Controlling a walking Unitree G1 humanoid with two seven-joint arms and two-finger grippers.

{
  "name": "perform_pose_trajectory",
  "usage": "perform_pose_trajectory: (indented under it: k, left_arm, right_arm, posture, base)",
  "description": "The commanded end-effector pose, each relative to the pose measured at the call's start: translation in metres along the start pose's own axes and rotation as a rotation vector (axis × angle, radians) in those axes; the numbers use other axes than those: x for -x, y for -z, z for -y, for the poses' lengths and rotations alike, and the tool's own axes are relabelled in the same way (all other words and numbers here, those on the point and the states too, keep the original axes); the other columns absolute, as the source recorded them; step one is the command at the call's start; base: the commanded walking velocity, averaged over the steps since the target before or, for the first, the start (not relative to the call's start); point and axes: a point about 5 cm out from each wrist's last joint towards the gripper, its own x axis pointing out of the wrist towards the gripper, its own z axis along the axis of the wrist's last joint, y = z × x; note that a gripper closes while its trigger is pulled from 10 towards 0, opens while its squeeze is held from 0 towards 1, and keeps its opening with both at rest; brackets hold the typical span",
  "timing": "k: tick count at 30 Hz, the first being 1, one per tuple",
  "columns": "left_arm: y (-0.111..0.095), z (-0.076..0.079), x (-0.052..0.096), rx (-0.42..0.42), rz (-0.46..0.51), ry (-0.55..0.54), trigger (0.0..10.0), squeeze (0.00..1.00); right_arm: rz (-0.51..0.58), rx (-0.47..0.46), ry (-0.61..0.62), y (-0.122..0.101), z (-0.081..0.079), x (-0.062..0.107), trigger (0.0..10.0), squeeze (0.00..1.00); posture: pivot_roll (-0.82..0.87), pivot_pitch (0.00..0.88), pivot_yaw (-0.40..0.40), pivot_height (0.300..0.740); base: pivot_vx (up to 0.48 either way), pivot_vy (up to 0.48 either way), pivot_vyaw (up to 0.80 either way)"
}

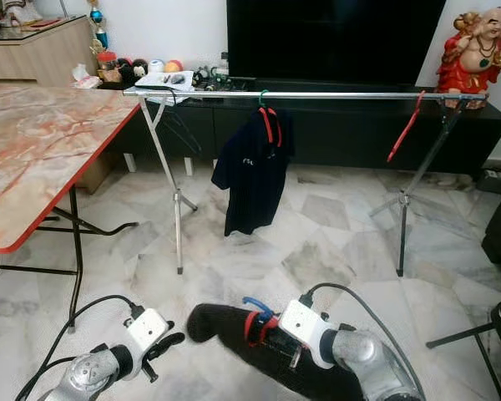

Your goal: Hang hanger

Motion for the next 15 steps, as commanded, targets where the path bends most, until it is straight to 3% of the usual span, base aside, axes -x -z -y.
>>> perform_pose_trajectory:
  k: [1,8,15]
  left_arm:
    - [-0.002,-0.001,0.000,-0.044,-0.013,0.040,10.0,0.00]
    - [0.003,-0.001,0.003,-0.092,-0.048,0.079,10.0,0.00]
    - [0.005,-0.008,0.005,-0.071,-0.068,0.026,10.0,0.00]
  right_arm:
    - [0.068,0.060,-0.021,-0.019,0.009,0.006,10.0,0.00]
    - [0.109,0.122,-0.096,-0.027,0.011,0.027,10.0,0.00]
    - [0.110,0.167,-0.128,-0.034,0.011,0.046,10.0,0.00]
  posture:
    - [0.11,0.000,-0.004,0.740]
    - [0.11,0.000,-0.004,0.740]
    - [0.10,0.000,-0.002,0.740]
  base:
    - [0.000,0.000,0.00]
    - [0.000,0.000,0.00]
    - [0.000,0.000,0.00]
